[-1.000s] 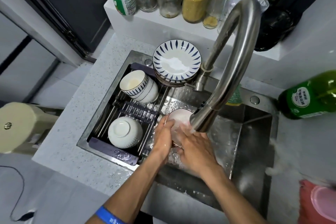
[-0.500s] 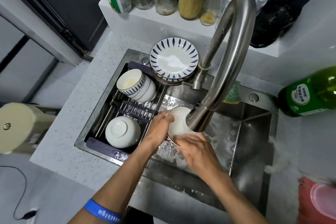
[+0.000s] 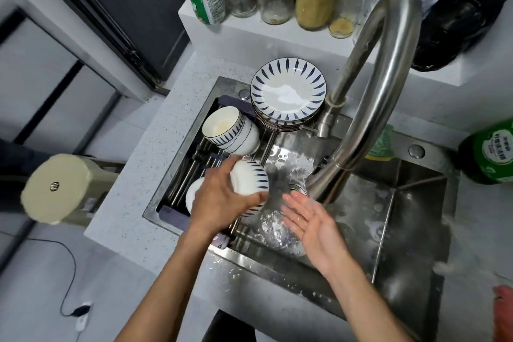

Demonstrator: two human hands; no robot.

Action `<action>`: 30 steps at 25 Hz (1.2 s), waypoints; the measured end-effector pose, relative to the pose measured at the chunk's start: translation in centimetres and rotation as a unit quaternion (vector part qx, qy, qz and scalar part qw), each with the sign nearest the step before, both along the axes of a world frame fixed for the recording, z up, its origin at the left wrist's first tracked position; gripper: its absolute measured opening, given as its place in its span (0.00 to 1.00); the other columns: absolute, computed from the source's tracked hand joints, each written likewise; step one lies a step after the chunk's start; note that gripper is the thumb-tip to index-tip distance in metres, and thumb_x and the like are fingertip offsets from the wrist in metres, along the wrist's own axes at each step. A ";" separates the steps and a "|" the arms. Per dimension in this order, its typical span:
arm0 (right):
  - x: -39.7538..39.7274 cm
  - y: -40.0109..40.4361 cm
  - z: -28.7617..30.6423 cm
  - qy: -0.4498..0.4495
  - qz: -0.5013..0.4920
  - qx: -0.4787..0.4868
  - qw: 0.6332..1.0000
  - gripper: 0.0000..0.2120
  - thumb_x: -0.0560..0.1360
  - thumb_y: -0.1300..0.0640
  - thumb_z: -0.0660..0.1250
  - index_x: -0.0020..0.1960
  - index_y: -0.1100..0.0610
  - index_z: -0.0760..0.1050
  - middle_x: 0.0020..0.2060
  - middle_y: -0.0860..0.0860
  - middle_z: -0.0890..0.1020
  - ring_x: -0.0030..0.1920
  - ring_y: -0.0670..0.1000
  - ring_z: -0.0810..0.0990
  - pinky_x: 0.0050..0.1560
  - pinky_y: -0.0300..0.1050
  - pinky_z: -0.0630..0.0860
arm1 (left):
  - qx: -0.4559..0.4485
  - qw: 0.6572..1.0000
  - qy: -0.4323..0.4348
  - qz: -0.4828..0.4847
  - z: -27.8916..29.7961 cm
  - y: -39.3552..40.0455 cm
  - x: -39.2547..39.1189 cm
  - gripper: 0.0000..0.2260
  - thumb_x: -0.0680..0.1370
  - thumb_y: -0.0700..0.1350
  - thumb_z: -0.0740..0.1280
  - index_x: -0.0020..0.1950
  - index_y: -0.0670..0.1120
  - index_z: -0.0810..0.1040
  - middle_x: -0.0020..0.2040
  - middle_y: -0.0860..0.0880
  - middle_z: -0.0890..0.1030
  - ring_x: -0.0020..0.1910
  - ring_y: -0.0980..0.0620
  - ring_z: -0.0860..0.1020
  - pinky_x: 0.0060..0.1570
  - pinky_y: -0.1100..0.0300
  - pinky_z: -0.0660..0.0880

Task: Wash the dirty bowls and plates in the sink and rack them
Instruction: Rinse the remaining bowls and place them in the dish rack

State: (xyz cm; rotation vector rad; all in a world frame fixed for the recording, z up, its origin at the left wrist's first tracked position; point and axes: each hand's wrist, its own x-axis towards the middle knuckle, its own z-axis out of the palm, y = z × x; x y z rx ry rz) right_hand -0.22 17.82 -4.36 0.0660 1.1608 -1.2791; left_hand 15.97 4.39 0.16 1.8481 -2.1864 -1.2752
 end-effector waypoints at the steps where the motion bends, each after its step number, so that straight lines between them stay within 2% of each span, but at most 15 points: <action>1: -0.3 -0.1 -0.3 -0.015 -0.017 0.020 1.000 0.18 0.81 0.50 0.55 0.62 0.59 0.76 0.59 0.54 0.82 0.63 0.53 0.79 0.69 0.53 0.69 | -0.060 0.992 -0.104 -0.033 0.1 -0.6 1.2 0.42 0.63 0.67 0.76 0.72 0.65 0.60 0.66 0.46 0.70 0.62 0.43 0.74 0.55 0.42 0.78; 2: -0.6 -0.2 -0.8 -0.017 -0.025 0.036 0.999 0.19 0.83 0.52 0.51 0.61 0.59 0.76 0.60 0.54 0.82 0.62 0.54 0.79 0.68 0.52 0.70 | -0.094 0.979 -0.177 -0.041 -0.1 -1.2 2.2 0.42 0.65 0.65 0.76 0.73 0.64 0.59 0.67 0.44 0.67 0.63 0.39 0.72 0.56 0.40 0.77; 4: -0.8 -0.5 -1.1 -0.001 -0.016 0.062 0.998 0.19 0.84 0.54 0.50 0.61 0.59 0.77 0.59 0.55 0.82 0.61 0.54 0.80 0.65 0.51 0.72 | -0.099 0.968 -0.229 -0.024 -1.5 -2.2 3.5 0.41 0.66 0.63 0.76 0.75 0.62 0.60 0.67 0.42 0.66 0.64 0.35 0.70 0.57 0.40 0.75; 8: -0.5 -0.9 -1.8 0.012 -0.002 0.099 0.995 0.19 0.84 0.53 0.50 0.60 0.57 0.78 0.56 0.53 0.84 0.59 0.54 0.81 0.63 0.52 0.74 | -0.034 0.975 -0.217 -0.018 -5.2 -2.7 4.7 0.38 0.67 0.63 0.75 0.72 0.61 0.61 0.65 0.42 0.66 0.62 0.35 0.72 0.55 0.42 0.76; 10: -0.5 -1.0 -2.2 0.015 -0.003 0.108 0.994 0.19 0.85 0.52 0.50 0.60 0.56 0.78 0.56 0.53 0.84 0.59 0.54 0.81 0.63 0.52 0.74 | -0.006 0.976 -0.217 -0.021 -5.8 -3.1 4.9 0.39 0.67 0.62 0.76 0.72 0.61 0.60 0.65 0.42 0.64 0.64 0.34 0.70 0.59 0.39 0.74; 13: -0.3 -1.1 -2.8 0.017 -0.007 0.123 0.992 0.18 0.84 0.53 0.51 0.58 0.56 0.79 0.55 0.53 0.84 0.57 0.54 0.82 0.62 0.53 0.75 | -0.068 0.968 -0.233 -0.059 -5.1 -4.0 4.3 0.39 0.69 0.65 0.73 0.74 0.56 0.61 0.70 0.41 0.65 0.69 0.36 0.66 0.65 0.37 0.69; 14: -0.4 -1.2 -3.0 0.019 -0.010 0.131 0.991 0.18 0.84 0.53 0.51 0.58 0.56 0.79 0.55 0.53 0.84 0.57 0.54 0.82 0.61 0.52 0.76 | -0.098 0.977 -0.189 -0.028 -5.3 -5.2 3.7 0.36 0.71 0.64 0.71 0.74 0.54 0.63 0.71 0.42 0.68 0.69 0.38 0.68 0.64 0.38 0.70; 16: -0.4 -1.3 -3.1 0.017 -0.018 0.143 0.989 0.17 0.84 0.55 0.51 0.57 0.56 0.79 0.55 0.53 0.85 0.57 0.55 0.82 0.61 0.52 0.76 | -0.067 0.985 -0.036 0.156 -5.5 -8.5 1.7 0.31 0.73 0.59 0.70 0.72 0.47 0.68 0.67 0.43 0.75 0.64 0.41 0.76 0.61 0.42 0.75; 17: -0.4 -1.4 -3.2 0.016 -0.030 0.147 0.989 0.17 0.84 0.56 0.52 0.57 0.57 0.79 0.54 0.53 0.85 0.56 0.55 0.82 0.61 0.52 0.76 | 0.008 0.958 0.070 0.279 -5.8 -10.8 0.5 0.30 0.72 0.57 0.69 0.70 0.44 0.71 0.64 0.41 0.78 0.59 0.41 0.79 0.56 0.44 0.78; 19: -0.4 -1.4 -3.2 0.009 -0.057 0.153 0.986 0.17 0.84 0.58 0.52 0.56 0.58 0.79 0.53 0.54 0.85 0.56 0.55 0.82 0.58 0.52 0.76 | 0.209 0.843 0.234 0.436 -6.7 -13.7 -1.8 0.24 0.75 0.51 0.66 0.67 0.40 0.73 0.59 0.39 0.79 0.49 0.41 0.79 0.38 0.48 0.80; 20: -0.4 -1.3 -3.4 0.005 -0.069 0.157 0.985 0.17 0.84 0.58 0.51 0.57 0.58 0.78 0.53 0.54 0.85 0.56 0.56 0.82 0.56 0.51 0.77 | 0.279 0.798 0.271 0.461 -7.0 -14.4 -2.9 0.19 0.77 0.49 0.63 0.65 0.40 0.72 0.58 0.39 0.77 0.50 0.41 0.77 0.37 0.47 0.78; 22: -0.2 -1.0 -3.8 -0.004 -0.089 0.165 0.982 0.17 0.84 0.58 0.50 0.58 0.59 0.77 0.51 0.54 0.85 0.56 0.56 0.82 0.51 0.49 0.77 | 0.323 0.767 0.279 0.479 -8.1 -14.6 -4.2 0.13 0.80 0.44 0.58 0.62 0.41 0.72 0.59 0.40 0.74 0.56 0.40 0.74 0.44 0.38 0.76; 25: 0.2 -0.8 -4.2 0.000 -0.099 0.176 0.979 0.16 0.84 0.55 0.52 0.60 0.59 0.76 0.52 0.55 0.85 0.55 0.56 0.82 0.52 0.50 0.77 | 0.342 0.724 0.312 0.511 -10.1 -14.1 -4.1 0.19 0.81 0.43 0.56 0.72 0.42 0.67 0.71 0.40 0.69 0.68 0.34 0.70 0.51 0.31 0.76; 28: 0.4 -0.4 -4.8 0.004 -0.098 0.186 0.978 0.17 0.83 0.54 0.52 0.59 0.59 0.78 0.54 0.54 0.85 0.56 0.57 0.82 0.53 0.51 0.77 | 0.309 0.731 0.332 0.510 -9.6 -12.8 -2.7 0.21 0.80 0.36 0.53 0.73 0.42 0.66 0.69 0.38 0.70 0.61 0.33 0.74 0.45 0.33 0.79; 30: 0.3 0.1 -5.2 0.001 -0.101 0.193 0.976 0.17 0.83 0.54 0.52 0.57 0.59 0.78 0.55 0.55 0.84 0.56 0.57 0.82 0.54 0.51 0.77 | 0.290 0.742 0.345 0.496 -8.7 -12.1 -2.5 0.16 0.77 0.32 0.52 0.61 0.39 0.72 0.63 0.36 0.74 0.51 0.36 0.78 0.43 0.35 0.80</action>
